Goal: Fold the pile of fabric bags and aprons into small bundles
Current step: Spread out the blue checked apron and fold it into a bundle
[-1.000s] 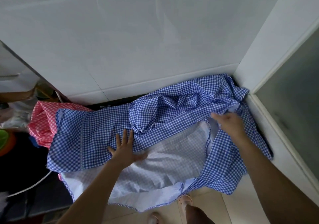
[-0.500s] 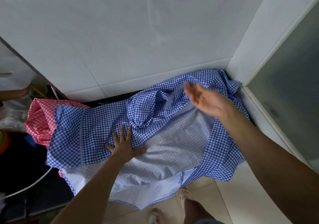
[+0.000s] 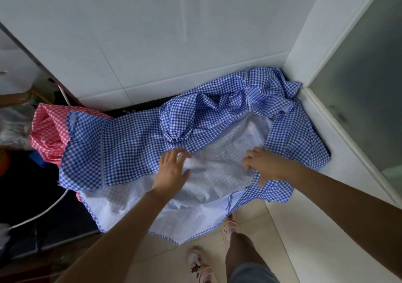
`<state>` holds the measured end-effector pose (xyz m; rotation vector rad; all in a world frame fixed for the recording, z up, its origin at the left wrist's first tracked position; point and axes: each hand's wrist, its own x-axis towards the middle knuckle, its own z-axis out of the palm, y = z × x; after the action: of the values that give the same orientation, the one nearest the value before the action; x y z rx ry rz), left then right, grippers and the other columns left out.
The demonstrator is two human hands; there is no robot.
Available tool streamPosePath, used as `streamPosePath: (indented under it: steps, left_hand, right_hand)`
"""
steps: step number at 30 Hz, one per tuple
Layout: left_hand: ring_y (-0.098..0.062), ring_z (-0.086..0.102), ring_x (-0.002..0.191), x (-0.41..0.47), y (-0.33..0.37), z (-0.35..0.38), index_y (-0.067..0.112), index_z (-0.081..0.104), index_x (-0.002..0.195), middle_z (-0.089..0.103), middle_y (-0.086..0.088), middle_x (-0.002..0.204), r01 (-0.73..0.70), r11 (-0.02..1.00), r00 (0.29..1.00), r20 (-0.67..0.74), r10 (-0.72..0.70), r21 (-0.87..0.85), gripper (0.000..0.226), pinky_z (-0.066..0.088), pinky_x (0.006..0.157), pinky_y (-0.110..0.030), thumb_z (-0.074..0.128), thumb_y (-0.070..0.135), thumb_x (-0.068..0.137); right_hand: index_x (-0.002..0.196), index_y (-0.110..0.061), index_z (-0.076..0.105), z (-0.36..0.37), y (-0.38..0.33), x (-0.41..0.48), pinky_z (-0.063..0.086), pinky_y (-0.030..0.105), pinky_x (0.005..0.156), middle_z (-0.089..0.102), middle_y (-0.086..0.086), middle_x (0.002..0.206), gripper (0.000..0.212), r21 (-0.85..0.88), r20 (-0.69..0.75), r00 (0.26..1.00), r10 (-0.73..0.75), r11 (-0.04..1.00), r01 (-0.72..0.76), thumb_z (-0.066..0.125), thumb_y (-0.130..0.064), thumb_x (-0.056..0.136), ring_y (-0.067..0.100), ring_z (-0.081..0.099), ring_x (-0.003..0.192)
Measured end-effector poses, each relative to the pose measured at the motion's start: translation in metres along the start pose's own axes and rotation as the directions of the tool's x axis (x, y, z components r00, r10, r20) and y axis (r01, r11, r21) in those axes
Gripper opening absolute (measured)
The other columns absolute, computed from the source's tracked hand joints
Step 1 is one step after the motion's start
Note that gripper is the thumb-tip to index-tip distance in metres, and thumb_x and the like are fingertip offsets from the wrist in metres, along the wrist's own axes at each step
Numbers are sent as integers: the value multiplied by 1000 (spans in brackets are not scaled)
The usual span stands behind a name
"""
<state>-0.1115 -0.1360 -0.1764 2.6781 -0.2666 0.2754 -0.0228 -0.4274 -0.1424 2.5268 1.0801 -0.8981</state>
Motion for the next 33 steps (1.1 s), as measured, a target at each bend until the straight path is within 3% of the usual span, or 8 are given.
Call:
streamPosePath:
  steps: [4, 7, 11, 16, 22, 26, 29, 33]
  left_hand:
    - [-14, 59, 79, -19, 37, 20, 11, 65, 89, 64, -2, 88, -127, 966, 987, 72, 147, -227, 15, 53, 68, -29, 69, 3, 77]
    - [-8, 61, 79, -22, 67, 35, 12, 66, 103, 66, 4, 92, 192, 895, 947, 314, -62, -402, 23, 53, 76, -27, 71, 21, 83]
    - [6, 59, 91, -20, 108, 48, 20, 59, 125, 64, 15, 106, 324, 766, 871, 492, -11, -556, 48, 42, 80, -3, 76, 27, 80]
    - [-5, 52, 58, -30, 102, 51, 18, 57, 94, 55, 7, 69, 369, 876, 814, 563, -144, -310, 5, 52, 64, -27, 58, 17, 89]
    - [-7, 45, 48, -46, 62, 4, 13, 47, 69, 46, 0, 58, 599, 718, 727, 617, -302, -355, 28, 39, 54, -26, 47, 11, 98]
    - [-1, 44, 42, -33, 32, -58, 13, 49, 61, 43, 7, 46, 434, 874, 783, 571, -246, -219, 40, 32, 49, -17, 68, 37, 86]
    - [-11, 50, 53, -37, -1, -100, 7, 59, 68, 55, 0, 58, 408, 913, 570, 787, -236, -22, 61, 42, 56, -20, 72, 66, 66]
    - [-13, 55, 97, -59, -48, -141, 12, 55, 129, 57, 5, 109, 482, 834, 234, 878, -418, 269, 84, 41, 76, -17, 66, 67, 66]
  right_hand:
    - [117, -15, 53, 3, 2, -6, 28, 37, 103, 60, 4, 116, 32, -200, -15, 999, 31, 979, -34, 59, -14, 86, 25, 53, 115]
    - [94, -10, 70, -11, 10, -13, 41, 32, 83, 69, 8, 95, 18, 62, -43, 999, -26, 998, 28, 68, -23, 82, 24, 61, 94]
    - [99, -11, 74, -46, 19, -35, 44, 24, 76, 72, 1, 94, 21, 497, -114, 993, -9, 865, 65, 70, -26, 85, 14, 63, 85]
    - [99, -25, 70, -67, 49, -58, 43, 21, 82, 68, -15, 93, 12, 610, -237, 961, 141, 792, 34, 63, -22, 91, 2, 61, 83]
    - [103, -5, 68, -54, 83, -53, 39, 33, 79, 66, 13, 110, 17, 523, -316, 866, 388, 832, -182, 58, -14, 93, 24, 57, 95]
    - [119, -1, 65, -51, 94, -37, 41, 36, 91, 60, 21, 123, 28, 534, -339, 722, 603, 755, -381, 59, -12, 93, 38, 54, 111]
    - [116, 7, 63, -47, 110, -20, 45, 41, 96, 59, 28, 122, 28, 579, -332, 597, 730, 658, -482, 53, -9, 95, 42, 55, 111]
    - [113, 11, 60, -39, 114, -3, 47, 46, 91, 57, 31, 119, 27, 656, -288, 478, 830, 535, -532, 50, -3, 92, 45, 56, 109]
